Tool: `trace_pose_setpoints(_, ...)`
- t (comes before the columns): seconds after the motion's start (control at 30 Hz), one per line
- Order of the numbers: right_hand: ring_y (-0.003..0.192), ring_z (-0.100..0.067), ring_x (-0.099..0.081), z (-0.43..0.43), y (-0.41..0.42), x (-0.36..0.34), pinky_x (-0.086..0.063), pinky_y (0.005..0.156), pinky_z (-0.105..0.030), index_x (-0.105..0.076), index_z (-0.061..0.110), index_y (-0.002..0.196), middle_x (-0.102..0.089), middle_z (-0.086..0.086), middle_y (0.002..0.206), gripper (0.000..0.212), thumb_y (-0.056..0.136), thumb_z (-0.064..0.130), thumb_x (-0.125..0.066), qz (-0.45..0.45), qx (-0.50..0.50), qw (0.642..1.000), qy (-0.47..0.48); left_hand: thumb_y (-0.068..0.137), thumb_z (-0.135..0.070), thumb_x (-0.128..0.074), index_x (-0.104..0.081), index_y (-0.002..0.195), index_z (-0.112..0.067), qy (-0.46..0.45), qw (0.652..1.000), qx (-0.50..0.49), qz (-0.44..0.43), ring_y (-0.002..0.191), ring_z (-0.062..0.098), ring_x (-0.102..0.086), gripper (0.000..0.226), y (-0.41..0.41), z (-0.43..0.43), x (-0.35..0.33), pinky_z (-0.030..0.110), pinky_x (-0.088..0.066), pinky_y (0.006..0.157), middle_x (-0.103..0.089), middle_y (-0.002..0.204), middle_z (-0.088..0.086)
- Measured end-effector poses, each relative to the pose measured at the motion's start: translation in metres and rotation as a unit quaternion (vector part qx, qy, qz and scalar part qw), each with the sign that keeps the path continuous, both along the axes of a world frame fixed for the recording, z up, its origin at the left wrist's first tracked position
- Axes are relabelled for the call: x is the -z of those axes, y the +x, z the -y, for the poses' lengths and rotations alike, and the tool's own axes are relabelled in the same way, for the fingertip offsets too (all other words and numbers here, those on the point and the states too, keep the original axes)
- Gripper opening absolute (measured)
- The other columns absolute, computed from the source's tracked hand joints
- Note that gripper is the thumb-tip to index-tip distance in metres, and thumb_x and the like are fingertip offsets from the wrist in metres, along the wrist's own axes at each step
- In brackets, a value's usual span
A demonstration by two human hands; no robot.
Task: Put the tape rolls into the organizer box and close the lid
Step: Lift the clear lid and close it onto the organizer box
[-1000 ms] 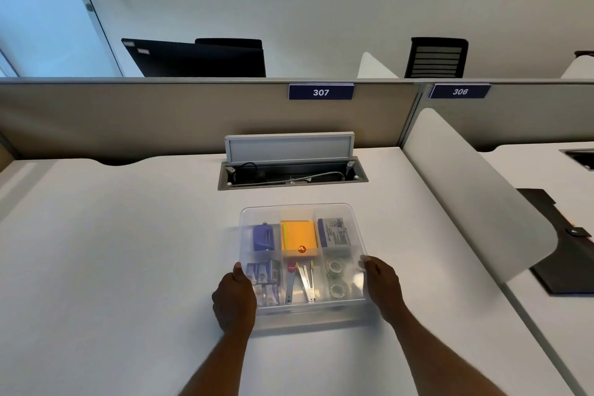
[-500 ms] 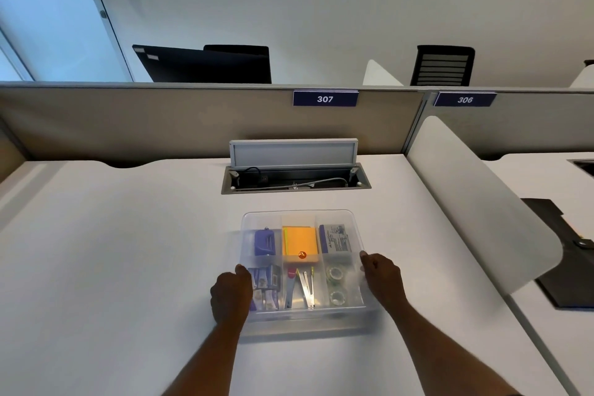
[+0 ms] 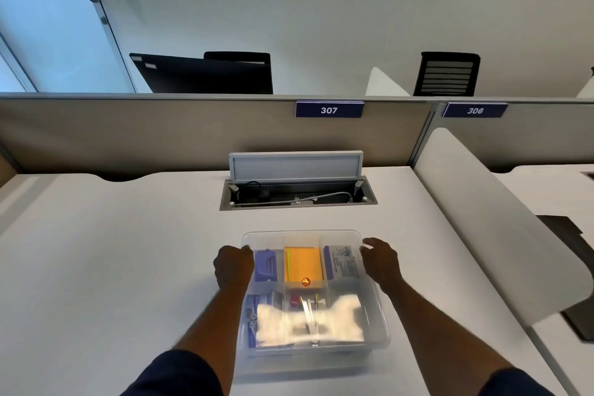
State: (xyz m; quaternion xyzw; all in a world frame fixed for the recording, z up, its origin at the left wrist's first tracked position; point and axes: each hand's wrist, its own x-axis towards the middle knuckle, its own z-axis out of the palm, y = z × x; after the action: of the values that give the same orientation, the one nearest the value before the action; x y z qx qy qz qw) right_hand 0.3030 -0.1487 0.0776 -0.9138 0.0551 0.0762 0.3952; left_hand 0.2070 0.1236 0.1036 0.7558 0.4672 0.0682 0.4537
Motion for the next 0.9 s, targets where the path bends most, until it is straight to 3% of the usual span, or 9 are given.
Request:
trace_pose_setpoints(0.23,0.131,-0.024,-0.049,-0.007,0.035,0.008,-0.035,0.112,-0.032,-0.054,0.02,0.134,-0.054,-0.005,0.142,0.037,0.099,0.018,-0.044,0.014,-0.061,0.997,-0.037,0.091,-0.032,-0.061,-0.064,0.079,0.001,0.003,1.0,-0.02,0.0,0.083,0.036,-0.066,0.035,0.038,-0.015,0.008,0.039,-0.052,0.078,-0.072,0.09,0.021)
trace_pose_setpoints(0.6,0.105,-0.027,-0.066,-0.015,0.042,0.027,-0.053,0.095,-0.043,-0.058,0.023,0.127,-0.066,-0.006,0.125,0.035,0.101,0.028,-0.035,0.056,-0.031,0.996,-0.056,0.092,-0.029,-0.06,-0.066,0.079,0.001,0.03,0.999,-0.029,-0.016,0.082,0.036,-0.068,0.033,0.048,-0.023,0.022,0.039,-0.054,0.078,-0.072,0.086,0.019)
trace_pose_setpoints(0.9,0.12,-0.029,-0.058,-0.018,0.044,0.025,-0.045,0.104,-0.042,-0.047,0.025,0.138,-0.058,-0.008,0.137,0.039,0.101,0.033,-0.036,0.023,-0.062,0.996,-0.064,0.095,-0.03,-0.055,-0.069,0.082,0.003,0.067,0.998,0.013,0.007,0.083,0.034,-0.068,0.039,0.043,-0.028,0.031,0.036,-0.05,0.08,-0.073,0.089,0.02)
